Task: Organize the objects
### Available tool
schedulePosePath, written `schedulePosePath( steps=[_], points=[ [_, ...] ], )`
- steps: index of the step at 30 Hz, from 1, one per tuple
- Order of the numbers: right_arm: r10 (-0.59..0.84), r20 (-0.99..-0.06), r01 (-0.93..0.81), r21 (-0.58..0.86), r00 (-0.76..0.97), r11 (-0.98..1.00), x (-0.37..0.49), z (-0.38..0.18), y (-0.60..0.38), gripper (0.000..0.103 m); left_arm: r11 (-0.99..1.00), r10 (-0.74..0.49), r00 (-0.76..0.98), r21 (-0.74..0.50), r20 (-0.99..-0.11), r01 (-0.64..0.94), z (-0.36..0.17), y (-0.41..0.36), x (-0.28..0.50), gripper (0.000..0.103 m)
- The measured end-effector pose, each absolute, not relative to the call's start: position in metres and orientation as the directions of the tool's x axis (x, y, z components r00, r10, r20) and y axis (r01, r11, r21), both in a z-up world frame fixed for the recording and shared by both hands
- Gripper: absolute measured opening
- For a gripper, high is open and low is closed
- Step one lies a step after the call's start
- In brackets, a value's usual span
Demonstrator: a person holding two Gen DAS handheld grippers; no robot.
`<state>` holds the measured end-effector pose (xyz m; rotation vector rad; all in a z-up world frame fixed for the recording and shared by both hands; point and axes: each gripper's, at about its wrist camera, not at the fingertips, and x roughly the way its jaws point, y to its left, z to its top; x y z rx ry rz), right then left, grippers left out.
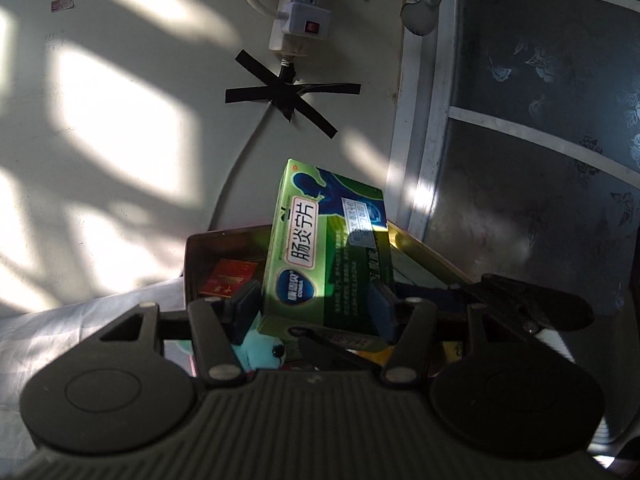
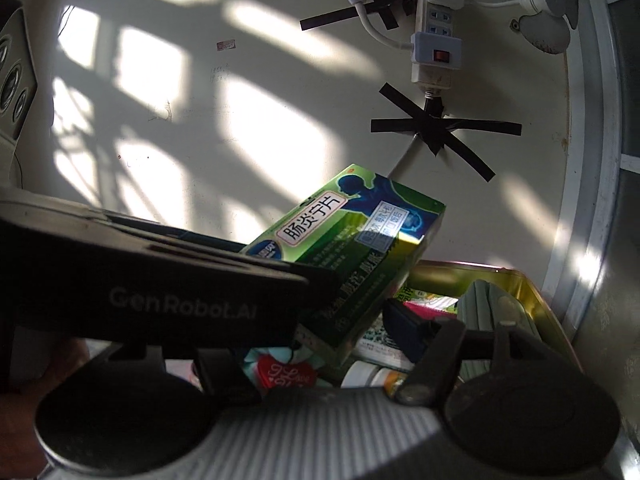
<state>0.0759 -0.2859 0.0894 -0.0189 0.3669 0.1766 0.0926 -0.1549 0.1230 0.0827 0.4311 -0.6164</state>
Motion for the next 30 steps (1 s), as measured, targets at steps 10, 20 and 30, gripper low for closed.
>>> schedulePosePath(
  steps=[10, 20, 30],
  points=[
    [0.214, -0.33, -0.198, 0.081, 0.919, 0.977, 0.048, 0.083, -0.292, 0.067, 0.857, -0.461, 0.786, 0.023, -0.412, 0.515, 0.124, -0.158, 0.054, 0.061],
    [0.218, -0.309, -0.202, 0.084, 0.926, 0.976, 0.019, 0.085, -0.285, 0.067, 0.864, -0.445, 0.802, 0.044, -0.399, 0.501, 0.129, -0.154, 0.031, 0.061],
    [0.22, -0.304, -0.203, 0.087, 0.927, 0.975, 0.012, 0.085, -0.283, 0.067, 0.863, -0.446, 0.802, 0.047, -0.397, 0.503, 0.129, -0.151, 0.027, 0.061]
  ],
)
